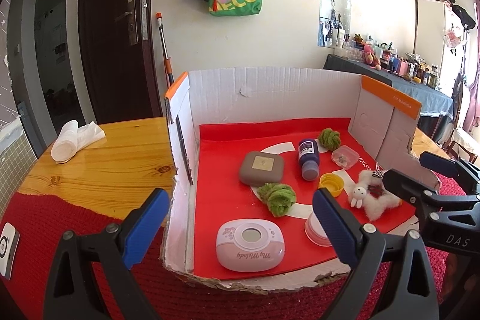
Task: Organize objects
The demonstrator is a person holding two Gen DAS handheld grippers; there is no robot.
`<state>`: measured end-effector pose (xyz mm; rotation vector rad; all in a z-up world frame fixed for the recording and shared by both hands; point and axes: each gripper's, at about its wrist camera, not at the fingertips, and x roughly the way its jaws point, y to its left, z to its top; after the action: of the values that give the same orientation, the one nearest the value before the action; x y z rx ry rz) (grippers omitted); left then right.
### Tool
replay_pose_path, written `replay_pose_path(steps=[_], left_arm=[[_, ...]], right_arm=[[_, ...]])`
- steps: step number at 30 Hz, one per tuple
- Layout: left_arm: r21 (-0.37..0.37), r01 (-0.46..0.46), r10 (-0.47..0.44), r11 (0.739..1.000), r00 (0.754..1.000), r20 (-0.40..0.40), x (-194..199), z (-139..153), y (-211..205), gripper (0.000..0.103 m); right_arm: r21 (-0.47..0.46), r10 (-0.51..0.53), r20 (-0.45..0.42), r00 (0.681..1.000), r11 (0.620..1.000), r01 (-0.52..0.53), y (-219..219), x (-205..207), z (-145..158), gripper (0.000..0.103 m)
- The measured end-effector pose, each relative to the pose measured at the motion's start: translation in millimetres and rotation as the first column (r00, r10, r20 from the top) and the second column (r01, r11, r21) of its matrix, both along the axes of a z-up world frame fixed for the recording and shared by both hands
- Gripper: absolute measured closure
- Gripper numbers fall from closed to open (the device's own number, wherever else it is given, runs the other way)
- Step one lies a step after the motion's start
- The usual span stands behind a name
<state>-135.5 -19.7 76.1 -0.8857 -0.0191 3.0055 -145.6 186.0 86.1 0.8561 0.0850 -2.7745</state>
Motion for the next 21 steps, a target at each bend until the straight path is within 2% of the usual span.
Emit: replay_pose_path(steps=[21], left_arm=[[0.001,-0.004,0.004,1.000,1.000,0.000,0.1,-0.2,-1.2,0.005]], right_arm=[[0.002,0.000,-0.003,1.000,1.000,0.000,-0.9,-0.1,-0.6,0.008]])
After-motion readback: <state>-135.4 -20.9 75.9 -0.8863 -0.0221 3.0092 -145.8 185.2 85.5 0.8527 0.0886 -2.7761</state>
